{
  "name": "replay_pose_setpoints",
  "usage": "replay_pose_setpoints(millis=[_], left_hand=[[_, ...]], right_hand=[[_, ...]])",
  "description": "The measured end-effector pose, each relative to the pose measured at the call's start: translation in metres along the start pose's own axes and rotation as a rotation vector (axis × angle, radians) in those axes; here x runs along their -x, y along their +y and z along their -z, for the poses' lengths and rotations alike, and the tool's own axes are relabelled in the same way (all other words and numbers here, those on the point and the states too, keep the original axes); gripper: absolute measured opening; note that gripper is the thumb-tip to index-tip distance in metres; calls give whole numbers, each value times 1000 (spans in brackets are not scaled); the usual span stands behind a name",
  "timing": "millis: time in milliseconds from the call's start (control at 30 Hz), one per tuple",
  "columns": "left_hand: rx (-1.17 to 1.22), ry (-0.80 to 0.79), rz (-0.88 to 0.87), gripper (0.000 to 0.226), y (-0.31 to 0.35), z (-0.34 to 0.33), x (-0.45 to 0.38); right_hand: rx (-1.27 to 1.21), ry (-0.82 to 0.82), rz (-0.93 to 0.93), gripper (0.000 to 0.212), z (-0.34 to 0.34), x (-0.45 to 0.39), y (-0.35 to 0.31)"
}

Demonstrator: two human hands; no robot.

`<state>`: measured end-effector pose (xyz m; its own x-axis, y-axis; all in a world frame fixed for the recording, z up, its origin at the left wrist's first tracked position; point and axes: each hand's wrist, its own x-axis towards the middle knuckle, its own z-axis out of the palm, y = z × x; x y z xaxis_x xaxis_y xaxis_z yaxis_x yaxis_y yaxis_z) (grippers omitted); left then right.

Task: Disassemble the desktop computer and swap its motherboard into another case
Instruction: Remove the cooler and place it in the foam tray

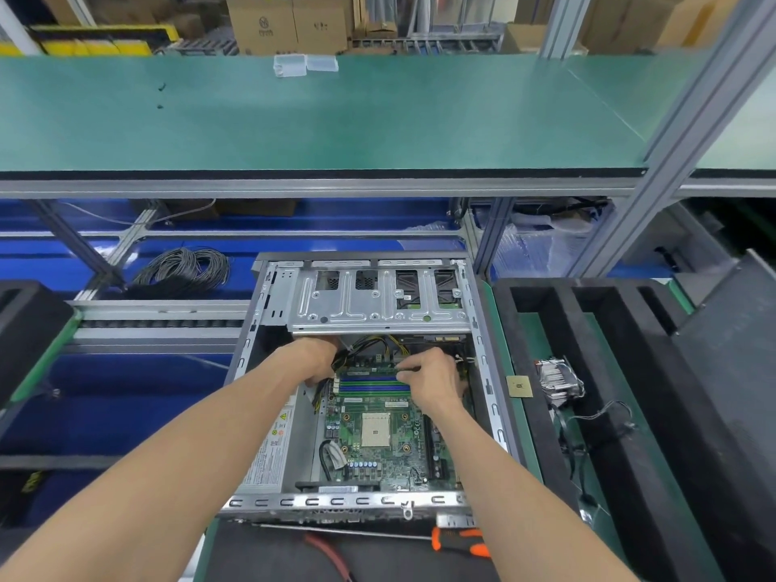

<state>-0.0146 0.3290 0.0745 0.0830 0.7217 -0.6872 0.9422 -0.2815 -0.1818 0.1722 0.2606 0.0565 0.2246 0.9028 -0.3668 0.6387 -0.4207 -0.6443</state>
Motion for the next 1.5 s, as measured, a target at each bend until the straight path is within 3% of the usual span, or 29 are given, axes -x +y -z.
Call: replay_pose_setpoints(millis=[267, 400, 567, 700, 900, 1033, 1267, 1500], left_hand=[[38, 42, -71, 33, -6, 3, 13], [126, 106, -149, 25, -13, 2, 20], [224, 128, -205, 28, -13, 3, 38], [371, 181, -233, 26, 0, 10, 51], [852, 223, -393, 21, 38, 29, 65], [965, 341, -415, 20, 76, 45, 74], [838, 717, -417, 13, 129, 59, 82], [690, 742, -552, 15, 163, 54, 65]], right_hand=[[38, -91, 97, 22, 17, 18, -4], [88, -95, 160, 24, 30, 35, -8], [67, -90, 231, 15, 56, 58, -16], [-21, -77, 228, 19, 85, 68, -14], [-314, -18, 105, 6, 118, 72, 9], [-532, -10, 51, 7, 135, 75, 34], [-764, 8, -103, 22, 150, 79, 85], [-806, 22, -236, 16, 142, 78, 139]])
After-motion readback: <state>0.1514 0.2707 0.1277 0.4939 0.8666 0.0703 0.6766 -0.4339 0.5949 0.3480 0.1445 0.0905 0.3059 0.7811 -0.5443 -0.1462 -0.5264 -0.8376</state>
